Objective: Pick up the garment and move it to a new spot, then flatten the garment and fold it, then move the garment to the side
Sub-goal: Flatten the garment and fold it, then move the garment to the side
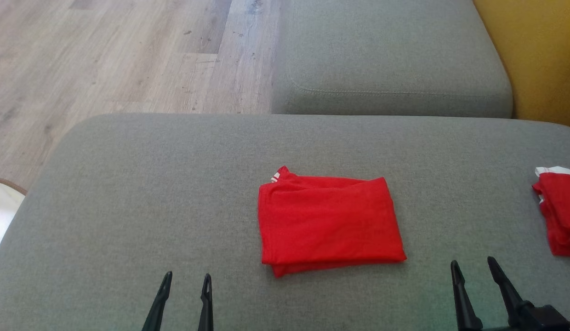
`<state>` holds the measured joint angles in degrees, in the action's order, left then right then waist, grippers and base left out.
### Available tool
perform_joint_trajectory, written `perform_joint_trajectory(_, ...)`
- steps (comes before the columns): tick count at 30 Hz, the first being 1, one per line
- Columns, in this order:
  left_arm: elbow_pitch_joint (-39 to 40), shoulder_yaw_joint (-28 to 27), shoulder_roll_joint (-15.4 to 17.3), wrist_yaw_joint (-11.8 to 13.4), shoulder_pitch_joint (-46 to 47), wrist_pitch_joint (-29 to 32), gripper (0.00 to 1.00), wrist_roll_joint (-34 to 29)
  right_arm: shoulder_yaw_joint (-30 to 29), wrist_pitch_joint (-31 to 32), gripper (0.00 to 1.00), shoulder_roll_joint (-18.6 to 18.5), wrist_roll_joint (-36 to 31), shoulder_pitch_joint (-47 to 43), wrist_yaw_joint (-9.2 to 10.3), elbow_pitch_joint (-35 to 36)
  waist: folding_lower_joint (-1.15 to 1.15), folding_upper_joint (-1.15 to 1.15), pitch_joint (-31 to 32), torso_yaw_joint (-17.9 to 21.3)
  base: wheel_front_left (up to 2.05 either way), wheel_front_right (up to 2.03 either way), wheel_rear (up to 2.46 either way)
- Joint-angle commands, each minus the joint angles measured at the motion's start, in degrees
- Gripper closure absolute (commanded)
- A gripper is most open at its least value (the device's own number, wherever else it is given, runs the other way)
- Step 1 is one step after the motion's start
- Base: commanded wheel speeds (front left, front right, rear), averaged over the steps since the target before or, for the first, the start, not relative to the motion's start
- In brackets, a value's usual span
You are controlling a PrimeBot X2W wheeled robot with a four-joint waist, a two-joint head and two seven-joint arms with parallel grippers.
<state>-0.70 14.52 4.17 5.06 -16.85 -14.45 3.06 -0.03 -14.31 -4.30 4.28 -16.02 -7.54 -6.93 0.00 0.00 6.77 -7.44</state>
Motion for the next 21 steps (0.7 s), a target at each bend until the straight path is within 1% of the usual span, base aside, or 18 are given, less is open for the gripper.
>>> perform_joint_trajectory(1,2.3,-2.3,-0.4,0.3,1.8,-0.5,0.0,-0.3,1.0,-0.7,0.0,-0.7,-0.7,1.2,0.05,2.0,0.0,0.0,-0.1,0.1,0.0,0.0,0.0)
perform_joint_trajectory(10,2.9,-2.5,-0.7,1.0,1.7,-0.5,0.0,-0.4,1.3,-0.7,0.0,-0.5,-1.0,1.8,0.05,2.0,0.0,0.0,-0.5,0.6,0.0,0.0,0.0)
perform_joint_trajectory(17,5.3,-2.1,-0.7,-0.4,2.8,-0.5,0.0,-0.5,1.5,-0.7,0.0,-0.6,-1.0,2.3,0.05,1.5,0.0,0.0,-1.5,0.5,0.0,0.0,0.0)
perform_joint_trajectory(21,5.9,-2.3,-0.9,-0.2,2.9,-0.5,0.0,-0.4,1.0,-0.7,0.0,-0.3,-0.3,4.1,0.05,-0.1,0.0,0.0,-3.0,-0.3,0.0,0.0,0.0)
